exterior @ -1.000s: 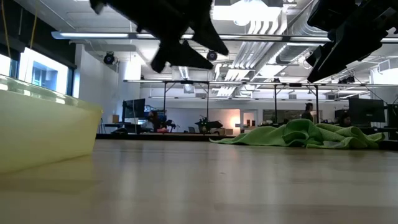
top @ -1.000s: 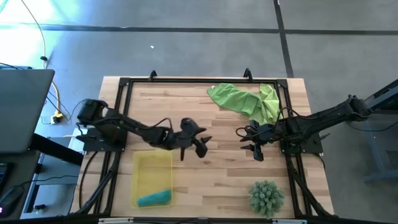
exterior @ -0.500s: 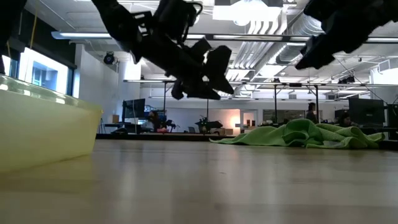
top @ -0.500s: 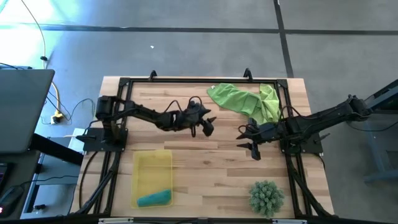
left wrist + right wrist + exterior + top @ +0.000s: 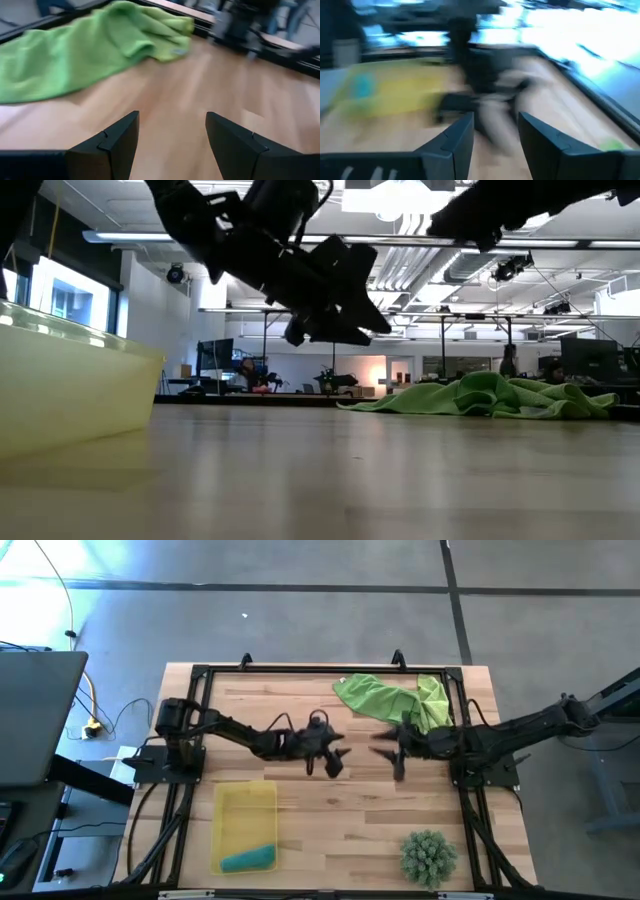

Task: Roll microfiber towels into tight, uniform cylinder then place into a basket
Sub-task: Roll the green microfiber towel

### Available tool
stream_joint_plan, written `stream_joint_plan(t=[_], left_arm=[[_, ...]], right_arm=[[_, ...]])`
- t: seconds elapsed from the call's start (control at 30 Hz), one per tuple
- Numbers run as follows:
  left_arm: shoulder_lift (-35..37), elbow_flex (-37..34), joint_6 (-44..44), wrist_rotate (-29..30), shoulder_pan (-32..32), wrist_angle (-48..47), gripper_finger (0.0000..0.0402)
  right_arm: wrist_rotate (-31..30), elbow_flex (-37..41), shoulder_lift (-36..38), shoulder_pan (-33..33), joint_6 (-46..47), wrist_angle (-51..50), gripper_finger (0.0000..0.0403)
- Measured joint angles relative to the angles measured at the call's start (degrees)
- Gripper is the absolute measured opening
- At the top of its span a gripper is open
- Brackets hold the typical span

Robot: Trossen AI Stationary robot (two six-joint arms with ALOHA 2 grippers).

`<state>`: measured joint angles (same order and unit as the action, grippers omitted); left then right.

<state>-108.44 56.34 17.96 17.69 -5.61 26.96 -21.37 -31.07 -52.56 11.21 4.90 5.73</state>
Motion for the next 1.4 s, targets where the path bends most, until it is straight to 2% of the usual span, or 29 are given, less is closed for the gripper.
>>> stream_joint_plan(t=[0.1, 0.2, 0.3, 0.4, 0.5, 0.63, 0.77, 1.0, 1.17, 1.3, 1.4], left_arm=[[0.45, -0.02, -0.10, 0.31, 3.41, -0.28, 0.0218], [0.74, 0.04, -0.17, 0.78, 6.63, 0.76, 0.0218], [1.59, -0.03, -0.20, 0.90, 9.22, 1.04, 0.0218], [1.99, 0.10, -1.54, 1.28, 10.87, 1.49, 0.0218], [2.97, 0.34, -4.55, 2.49, 12.10, 1.24, 0.0218], [4.60, 0.55, -7.67, 4.56, 12.88, 1.47, 0.0218], [5.81, 0.54, -9.28, 5.16, 12.90, 1.23, 0.0218], [6.60, 0.62, -10.22, 5.72, 12.81, 1.54, 0.0218], [6.60, 0.66, -10.69, 5.71, 12.81, 1.36, 0.0218], [6.60, 0.66, -10.69, 5.70, 12.81, 1.17, 0.0218], [6.58, 0.66, -10.69, 5.70, 12.81, 1.16, 0.0218]], right_arm=[[-7.34, 0.00, -0.02, -3.96, 5.06, -6.93, 0.0146], [-10.46, 0.00, -0.70, -8.85, 12.74, -12.55, 0.0146], [-9.93, 0.00, -3.45, -13.73, 20.50, -17.08, 0.0146], [-5.73, 0.00, -8.06, -17.95, 23.09, -21.22, 0.0146], [-0.94, 0.00, -13.02, -21.44, 23.22, -22.98, 0.0146], [2.05, 0.00, -18.31, -24.85, 23.02, -23.50, 0.0146], [1.65, 0.00, -21.41, -26.99, 19.43, -23.54, 0.0146], [-4.44, 0.00, -23.99, -29.66, 14.40, -23.67, 0.0146], [-2.36, 0.00, -26.91, -31.77, 14.24, -23.91, 0.0145], [-2.20, 0.00, -29.50, -32.37, 14.28, -23.90, 0.0118], [-2.18, 0.01, -30.08, -32.36, 14.27, -23.92, 0.0069]])
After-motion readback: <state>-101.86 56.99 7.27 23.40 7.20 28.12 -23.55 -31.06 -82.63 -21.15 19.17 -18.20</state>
